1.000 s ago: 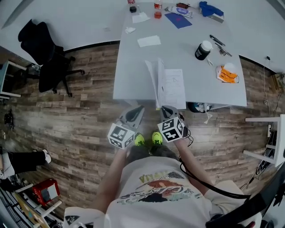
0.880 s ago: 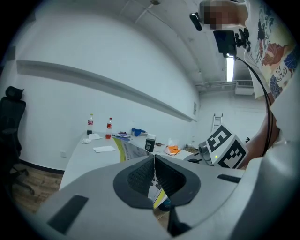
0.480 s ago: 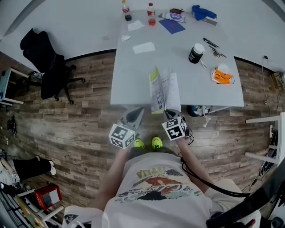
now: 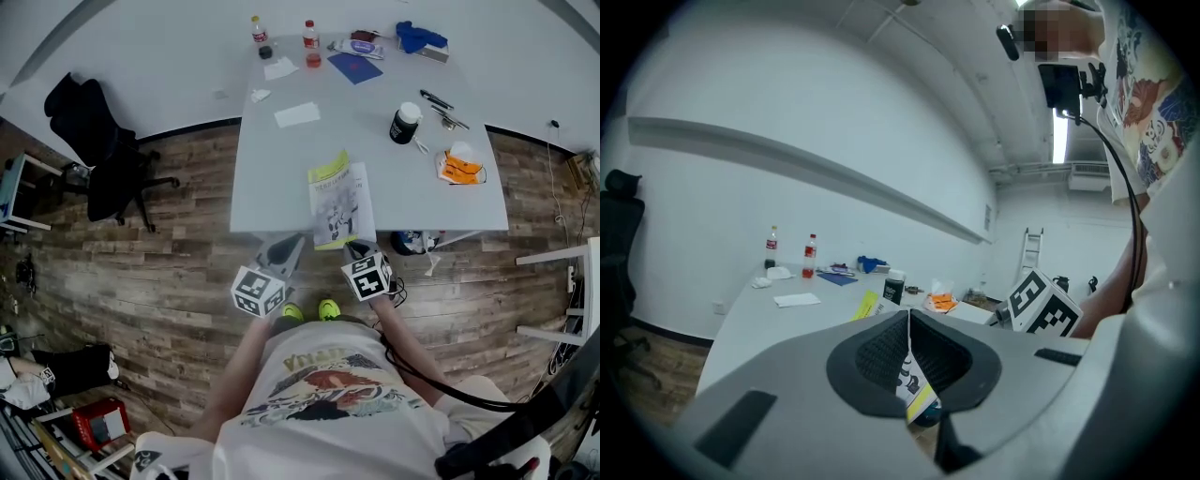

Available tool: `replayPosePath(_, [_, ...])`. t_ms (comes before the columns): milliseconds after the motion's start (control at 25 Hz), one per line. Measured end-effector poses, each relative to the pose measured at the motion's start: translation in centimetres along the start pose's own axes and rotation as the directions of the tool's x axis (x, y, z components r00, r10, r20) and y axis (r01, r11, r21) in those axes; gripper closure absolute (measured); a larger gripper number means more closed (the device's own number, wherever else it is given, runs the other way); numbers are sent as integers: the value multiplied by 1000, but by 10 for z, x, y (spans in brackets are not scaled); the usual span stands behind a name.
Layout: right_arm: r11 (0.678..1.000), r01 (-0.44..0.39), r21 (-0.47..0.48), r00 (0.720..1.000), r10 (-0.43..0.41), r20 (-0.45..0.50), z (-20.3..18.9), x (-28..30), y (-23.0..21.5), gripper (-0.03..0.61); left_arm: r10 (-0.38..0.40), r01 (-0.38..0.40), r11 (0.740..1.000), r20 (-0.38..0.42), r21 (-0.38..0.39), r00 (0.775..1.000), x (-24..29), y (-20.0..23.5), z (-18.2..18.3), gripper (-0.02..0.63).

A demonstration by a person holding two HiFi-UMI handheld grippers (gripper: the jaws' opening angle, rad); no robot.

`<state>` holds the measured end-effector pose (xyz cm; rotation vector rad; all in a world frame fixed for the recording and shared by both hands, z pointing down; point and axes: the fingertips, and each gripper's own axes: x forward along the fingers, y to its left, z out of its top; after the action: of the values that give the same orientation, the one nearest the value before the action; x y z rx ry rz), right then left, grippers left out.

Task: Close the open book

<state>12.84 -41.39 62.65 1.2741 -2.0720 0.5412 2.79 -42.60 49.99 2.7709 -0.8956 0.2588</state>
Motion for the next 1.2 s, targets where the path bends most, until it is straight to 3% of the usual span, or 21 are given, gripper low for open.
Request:
replayPosePath(440, [997, 29, 77, 999, -31, 24, -3, -29, -7, 548, -24, 24, 1000, 23, -5, 999, 3, -9, 5, 600])
replayPosePath(640, [998, 5, 59, 993, -12, 121, 15, -42, -2, 548, -22, 22, 1000, 54, 2, 998, -3, -10, 16, 600])
replayPosePath(1000, [999, -50, 17, 946, 41, 322, 70, -74, 17, 549, -53, 46, 997, 103, 63, 993, -18, -34, 41, 600])
replayPosePath(1200, [998, -53, -22, 920, 57, 387, 94, -90, 32, 557, -66, 56, 995, 122, 87, 990, -22, -43, 52, 600])
